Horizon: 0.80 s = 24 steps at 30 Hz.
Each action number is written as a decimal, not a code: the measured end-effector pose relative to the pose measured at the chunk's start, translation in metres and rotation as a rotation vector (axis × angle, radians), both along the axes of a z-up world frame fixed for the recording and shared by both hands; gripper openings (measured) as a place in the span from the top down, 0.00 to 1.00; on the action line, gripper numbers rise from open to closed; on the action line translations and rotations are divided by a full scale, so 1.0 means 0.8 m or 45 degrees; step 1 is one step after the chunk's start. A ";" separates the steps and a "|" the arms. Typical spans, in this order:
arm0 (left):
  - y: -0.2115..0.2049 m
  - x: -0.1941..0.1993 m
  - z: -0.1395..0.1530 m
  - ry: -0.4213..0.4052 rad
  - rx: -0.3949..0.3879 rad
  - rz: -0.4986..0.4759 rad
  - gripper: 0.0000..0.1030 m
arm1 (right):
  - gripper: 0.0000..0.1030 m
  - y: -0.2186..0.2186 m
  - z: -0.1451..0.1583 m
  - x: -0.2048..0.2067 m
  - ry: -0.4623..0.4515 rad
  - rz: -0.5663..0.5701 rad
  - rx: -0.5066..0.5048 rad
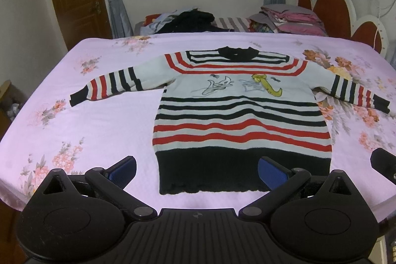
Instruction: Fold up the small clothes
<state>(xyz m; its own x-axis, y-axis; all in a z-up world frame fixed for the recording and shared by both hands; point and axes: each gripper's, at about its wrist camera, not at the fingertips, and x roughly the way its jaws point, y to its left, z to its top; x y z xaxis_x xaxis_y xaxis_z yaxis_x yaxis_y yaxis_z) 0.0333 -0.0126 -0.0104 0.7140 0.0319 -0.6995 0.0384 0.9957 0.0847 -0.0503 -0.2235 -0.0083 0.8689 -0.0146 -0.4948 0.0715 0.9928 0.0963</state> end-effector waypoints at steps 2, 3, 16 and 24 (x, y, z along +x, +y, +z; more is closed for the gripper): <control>0.001 0.003 -0.001 0.001 0.001 0.000 0.00 | 0.00 -0.002 0.000 0.003 0.001 -0.002 0.000; 0.001 0.004 -0.002 0.003 0.002 0.001 0.00 | 0.00 -0.003 0.000 0.005 0.003 -0.003 0.000; -0.003 0.038 -0.007 0.031 0.016 -0.013 0.00 | 0.00 -0.012 -0.003 0.031 0.027 -0.035 0.009; 0.001 0.095 -0.015 0.061 0.005 -0.034 0.00 | 0.00 -0.012 -0.009 0.070 0.056 -0.110 -0.011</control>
<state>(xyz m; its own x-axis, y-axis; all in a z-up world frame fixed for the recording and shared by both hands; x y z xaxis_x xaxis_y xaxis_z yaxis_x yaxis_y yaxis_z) 0.1089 -0.0120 -0.0224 0.6802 0.0164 -0.7329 0.0688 0.9939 0.0861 0.0061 -0.2327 -0.0157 0.8417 -0.0934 -0.5318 0.1612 0.9835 0.0824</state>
